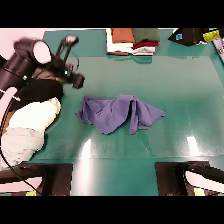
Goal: Fold the shirts.
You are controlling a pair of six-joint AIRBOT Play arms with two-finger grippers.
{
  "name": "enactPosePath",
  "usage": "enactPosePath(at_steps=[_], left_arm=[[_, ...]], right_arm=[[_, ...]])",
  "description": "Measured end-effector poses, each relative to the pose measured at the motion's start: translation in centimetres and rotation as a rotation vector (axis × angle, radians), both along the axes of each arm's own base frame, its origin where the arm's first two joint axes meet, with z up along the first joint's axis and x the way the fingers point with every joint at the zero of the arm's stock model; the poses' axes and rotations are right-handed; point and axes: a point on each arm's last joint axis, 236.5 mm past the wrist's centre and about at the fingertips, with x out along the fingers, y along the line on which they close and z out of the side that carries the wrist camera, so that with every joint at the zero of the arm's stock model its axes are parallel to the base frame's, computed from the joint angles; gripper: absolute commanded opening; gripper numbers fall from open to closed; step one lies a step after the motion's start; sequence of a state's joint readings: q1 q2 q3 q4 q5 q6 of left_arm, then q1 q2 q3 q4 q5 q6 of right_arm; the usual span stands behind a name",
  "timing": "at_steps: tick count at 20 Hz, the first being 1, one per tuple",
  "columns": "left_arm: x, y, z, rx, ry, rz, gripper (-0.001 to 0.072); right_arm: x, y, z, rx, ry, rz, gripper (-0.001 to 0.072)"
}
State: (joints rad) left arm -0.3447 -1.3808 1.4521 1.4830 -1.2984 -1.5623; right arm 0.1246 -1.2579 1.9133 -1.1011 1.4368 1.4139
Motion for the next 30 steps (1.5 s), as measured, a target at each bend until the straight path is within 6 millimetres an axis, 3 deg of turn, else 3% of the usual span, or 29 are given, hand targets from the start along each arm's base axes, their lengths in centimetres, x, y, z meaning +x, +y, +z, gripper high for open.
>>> enactPosePath(at_steps=[3,7,8,9,10,11,12,17,18,19,20,23,26,28,30], left_arm=[[-2.9,1.8,-6.5,0.017,0.146,0.041,0.0566],[-5.5,1.5,-11.5,-0.034,0.229,0.069,0.0563],[-5.8,1.3,-12.1,-0.047,0.235,0.076,0.0524],[-6.0,1.3,-12.5,-0.051,0.24,0.077,0.0402],[-6.1,1.2,-12.8,-0.057,0.242,0.079,0.0345],[-6.3,1.2,-13.1,-0.061,0.246,0.076,0.0215],[-6.3,1.1,-13.2,-0.066,0.246,0.075,0.0028],[-5.0,0.9,-12.7,-0.077,0.19,0.067,0.0026],[-4.6,0.8,-12.2,-0.077,0.17,0.061,0.0026],[-4.2,0.8,-11.7,-0.077,0.154,0.054,0.0026],[-3.9,0.8,-11.3,-0.078,0.14,0.05,0.0026],[-3.4,0.8,-10.7,-0.075,0.122,0.041,0.0026],[-3.3,0.8,-10.5,-0.075,0.118,0.037,0.0026],[-3.3,0.8,-10.4,-0.072,0.116,0.035,0.0026],[-3.3,0.8,-10.4,-0.072,0.116,0.034,0.0027]], right_arm=[[-0.3,0.7,-0.4,-0.002,0.012,0.019,0.0021],[-0.3,1.0,-3.2,-0.013,0.083,0.025,0.0021],[-0.4,1.0,-4.2,-0.015,0.104,0.025,0.002],[-0.3,1.0,-5.1,-0.016,0.122,0.019,0.002],[-0.4,0.8,-6.0,-0.02,0.139,0.012,0.002],[-0.4,0.5,-7.1,-0.031,0.155,0.001,0.002],[-0.5,0.1,-8.3,-0.05,0.176,-0.014,0.0021],[-2.2,-3.4,-16.1,-0.157,0.359,-0.091,0.0022],[-2.8,-4.3,-17.8,-0.167,0.406,-0.112,0.0118],[-3.3,-5.3,-19.5,-0.178,0.455,-0.134,0.0519],[-4.0,-6.4,-21.4,-0.182,0.513,-0.165,0.057],[-6.1,-9.0,-27.1,-0.171,0.67,-0.265,0.055],[-7.8,-10.0,-32.3,-0.157,0.802,-0.344,0.0498],[-8.0,-10.0,-34.6,-0.149,0.847,-0.376,0.0496],[-7.8,-9.5,-36.3,-0.153,0.867,-0.382,0.044]])
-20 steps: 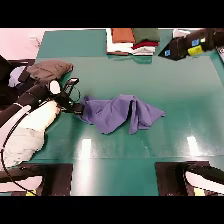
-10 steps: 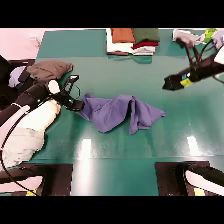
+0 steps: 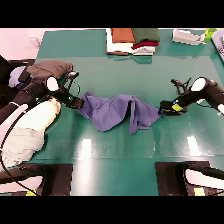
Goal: Fold the shirts.
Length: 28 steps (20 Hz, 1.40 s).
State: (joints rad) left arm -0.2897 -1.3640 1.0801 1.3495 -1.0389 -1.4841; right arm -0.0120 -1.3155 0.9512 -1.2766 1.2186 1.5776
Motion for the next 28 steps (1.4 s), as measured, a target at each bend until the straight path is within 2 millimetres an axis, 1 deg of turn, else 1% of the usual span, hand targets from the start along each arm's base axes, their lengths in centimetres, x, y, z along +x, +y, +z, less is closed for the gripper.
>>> enactPosePath(at_steps=[1,2,4,6,8,9,10,11,12,13,14,15,16,17,18,19,21,22,24,26,27,28], left_arm=[[0.0,0.0,0.0,0.0,0.0,0.0,0.0026],[0.0,0.0,0.0,0.0,0.0,0.0,0.0027],[0.0,0.0,0.0,0.0,0.0,0.0,0.0027],[0.0,0.0,0.0,0.0,0.0,0.0,0.0026],[0.1,0.1,0.4,0.001,-0.011,-0.001,0.0026],[0.5,0.2,1.1,0.004,-0.039,0.0,0.0026],[1.1,0.4,2.3,0.008,-0.078,0.002,0.0026],[1.9,0.6,4.1,0.01,-0.133,0.008,0.0026],[2.9,0.8,6.7,0.01,-0.208,0.014,0.0026],[3.7,1.0,9.8,0.003,-0.289,0.02,0.0026],[4.5,1.1,13.6,-0.011,-0.386,0.027,0.0026],[4.8,1.3,17.8,-0.029,-0.484,0.034,0.0026],[4.8,1.5,21.8,-0.05,-0.574,0.043,0.0025],[4.3,1.8,25.8,-0.072,-0.663,0.05,0.0026],[3.5,2.1,30.0,-0.099,-0.756,0.058,0.0025],[2.3,2.5,34.0,-0.125,-0.847,0.065,0.0025],[-0.6,3.5,40.8,-0.173,-0.998,0.078,0.0025],[-2.1,4.0,43.8,-0.192,-1.067,0.084,0.0025],[-5.2,4.9,49.2,-0.234,-1.194,0.094,0.0025],[-8.0,5.8,53.3,-0.266,-1.295,0.101,0.0024],[-9.1,6.2,54.8,-0.279,-1.335,0.105,0.0024],[-9.9,6.4,55.9,-0.289,-1.364,0.107,0.0024]], right_arm=[[0.2,0.4,-0.6,0.0,0.002,0.001,0.0414],[0.5,0.7,-1.0,-0.003,0.003,0.005,0.0305],[1.3,1.2,-1.7,-0.008,-0.003,0.013,0.0033],[1.7,1.7,-2.0,-0.01,-0.008,0.025,0.0019],[2.7,1.9,-1.8,-0.018,-0.048,0.032,0.0019],[3.3,1.7,-0.9,-0.026,-0.081,0.035,0.0018],[4.3,1.4,0.6,-0.035,-0.135,0.037,0.0018],[5.3,1.1,2.5,-0.046,-0.19,0.041,0.0019],[6.5,0.4,5.4,-0.067,-0.268,0.042,0.0018],[7.7,-0.3,8.8,-0.083,-0.357,0.039,0.0018],[8.5,-0.8,12.3,-0.095,-0.44,0.038,0.0018],[9.3,-1.2,16.3,-0.102,-0.54,0.03,0.0018],[9.5,-1.7,20.7,-0.114,-0.641,0.024,0.0018],[9.3,-2.2,25.0,-0.13,-0.74,0.02,0.0018],[8.7,-2.4,28.8,-0.14,-0.829,0.018,0.0018],[7.8,-2.6,32.3,-0.148,-0.908,0.016,0.0017],[5.2,-2.8,38.8,-0.165,-1.057,0.016,0.0017],[4.0,-2.8,41.3,-0.173,-1.118,0.015,0.0017],[1.6,-2.9,45.6,-0.186,-1.213,0.014,0.0017],[-0.2,-3.0,48.8,-0.199,-1.281,0.018,0.0016],[-0.8,-3.2,50.2,-0.212,-1.306,0.017,0.0016],[-1.1,-3.4,51.2,-0.227,-1.324,0.014,0.0016]])
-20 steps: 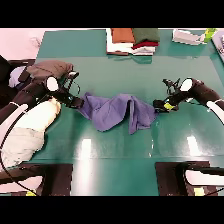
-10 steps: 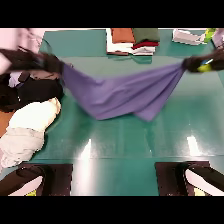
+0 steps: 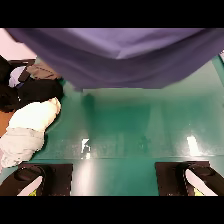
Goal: Fold the shirts.
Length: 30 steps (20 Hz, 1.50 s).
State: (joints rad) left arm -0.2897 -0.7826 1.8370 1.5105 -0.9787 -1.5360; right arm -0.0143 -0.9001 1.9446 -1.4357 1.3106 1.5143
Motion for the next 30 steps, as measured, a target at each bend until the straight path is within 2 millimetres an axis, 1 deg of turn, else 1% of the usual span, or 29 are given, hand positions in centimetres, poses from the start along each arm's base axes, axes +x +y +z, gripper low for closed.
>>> enactPosePath(at_steps=[1,2,3,4,5,6,8,10,11,13,14,15,16,17,18,19,21,23,24,26,27,28,29,30], left_arm=[[-0.5,0.1,0.7,-0.004,-0.018,0.0,0.0024],[-0.5,0.2,1.0,-0.002,-0.024,0.002,0.0024],[0.1,0.1,0.7,0.007,-0.013,0.005,0.0024],[1.2,-0.1,-0.3,0.025,0.024,0.011,0.0024],[3.2,-0.3,-2.3,0.058,0.089,0.025,0.0025],[5.4,-0.5,-4.8,0.096,0.166,0.043,0.0025],[10.6,-1.3,-11.7,0.177,0.361,0.07,0.0026],[15.8,-2.4,-20.4,0.254,0.567,0.078,0.0026],[17.8,-2.9,-24.7,0.286,0.655,0.079,0.0026],[21.5,-3.8,-32.7,0.338,0.792,0.079,0.0026],[22.7,-4.2,-36.3,0.358,0.851,0.077,0.0027],[23.5,-4.4,-39.9,0.376,0.914,0.077,0.0028],[24.0,-4.6,-42.4,0.386,0.958,0.077,0.0107],[24.3,-4.6,-44.7,0.395,1.0,0.08,0.0384],[24.4,-4.6,-46.2,0.403,1.032,0.082,0.042],[24.4,-4.5,-47.1,0.406,1.052,0.084,0.0416],[24.0,-4.0,-47.5,0.409,1.089,0.093,0.0416],[22.8,-2.5,-46.7,0.398,1.128,0.115,0.0416],[21.8,-1.7,-46.4,0.387,1.154,0.122,0.0416],[19.0,-0.4,-46.3,0.369,1.212,0.132,0.0416],[17.1,0.0,-46.6,0.357,1.243,0.133,0.0416],[15.0,0.3,-47.3,0.347,1.282,0.133,0.0416],[13.1,0.4,-48.0,0.329,1.312,0.132,0.0416],[11.3,0.6,-48.7,0.315,1.337,0.13,0.0416]], right_arm=[[0.0,-0.2,0.8,-0.009,-0.008,-0.007,0.0016],[0.3,-0.3,1.2,-0.014,-0.011,-0.011,0.0016],[0.9,-0.4,1.2,-0.018,0.002,-0.013,0.0016],[1.9,-0.5,0.7,-0.021,0.026,-0.014,0.0017],[3.2,-0.5,-0.6,-0.023,0.068,-0.014,0.0016],[4.7,-0.5,-2.4,-0.024,0.124,-0.012,0.0017],[8.2,-0.7,-7.6,-0.021,0.269,-0.012,0.0018],[11.5,-0.7,-14.3,0.005,0.444,0.0,0.0018],[13.0,-0.8,-18.0,0.02,0.534,0.004,0.0019],[15.3,-0.9,-24.5,0.049,0.671,0.007,0.0019],[16.1,-0.9,-27.4,0.058,0.731,0.006,0.002],[16.9,-0.9,-30.1,0.068,0.779,0.007,0.0021],[17.5,-0.7,-32.3,0.079,0.818,0.008,0.0126],[17.9,-0.6,-34.1,0.082,0.847,0.009,0.0358],[18.3,-0.5,-35.4,0.084,0.868,0.011,0.0373],[18.7,-0.2,-36.2,0.089,0.88,0.016,0.0373],[19.1,-0.2,-36.4,0.087,0.887,0.019,0.0373],[18.2,-0.5,-35.9,0.079,0.901,0.027,0.0372],[17.4,-0.9,-35.6,0.076,0.909,0.023,0.0372],[14.7,-2.4,-35.8,0.084,0.946,-0.003,0.0372],[12.9,-3.1,-36.2,0.096,0.974,-0.02,0.0373],[10.9,-4.0,-37.0,0.11,1.005,-0.043,0.0404],[8.9,-4.8,-38.1,0.127,1.045,-0.066,0.051],[6.5,-5.5,-39.4,0.148,1.093,-0.088,0.0516]])
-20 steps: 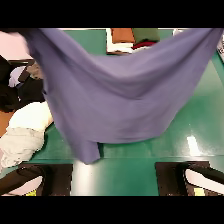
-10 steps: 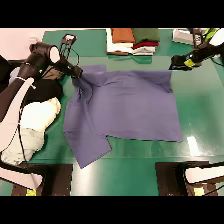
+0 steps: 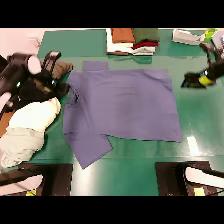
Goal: Fold the shirts.
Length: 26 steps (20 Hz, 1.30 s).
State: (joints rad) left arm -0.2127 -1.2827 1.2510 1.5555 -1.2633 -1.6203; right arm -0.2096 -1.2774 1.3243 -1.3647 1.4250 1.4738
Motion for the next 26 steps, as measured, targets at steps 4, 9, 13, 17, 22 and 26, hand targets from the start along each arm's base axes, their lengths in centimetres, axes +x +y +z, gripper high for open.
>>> enactPosePath(at_steps=[4,9,13,17,22,26], left_arm=[[-6.1,-0.4,-3.3,-0.067,0.083,0.036,0.0416],[-8.5,-0.6,-4.9,-0.101,0.113,0.063,0.0416],[-8.8,-0.7,-5.2,-0.111,0.111,0.071,0.0416],[-8.9,-0.8,-5.3,-0.113,0.109,0.072,0.0419],[-9.8,-0.4,-5.6,-0.095,0.147,0.068,0.0446],[-11.6,0.3,-7.1,-0.066,0.211,0.066,0.0696]], right_arm=[[-8.8,-1.2,-5.5,0.05,0.184,-0.104,0.0511],[-16.3,0.0,-10.9,0.097,0.323,-0.171,0.05],[-18.5,0.6,-13.1,0.108,0.354,-0.191,0.046],[-18.8,0.9,-13.8,0.105,0.35,-0.189,0.0359],[-18.8,2.6,-14.3,0.087,0.358,-0.097,0.0019],[-18.6,3.6,-14.3,0.074,0.357,-0.039,0.0019]])
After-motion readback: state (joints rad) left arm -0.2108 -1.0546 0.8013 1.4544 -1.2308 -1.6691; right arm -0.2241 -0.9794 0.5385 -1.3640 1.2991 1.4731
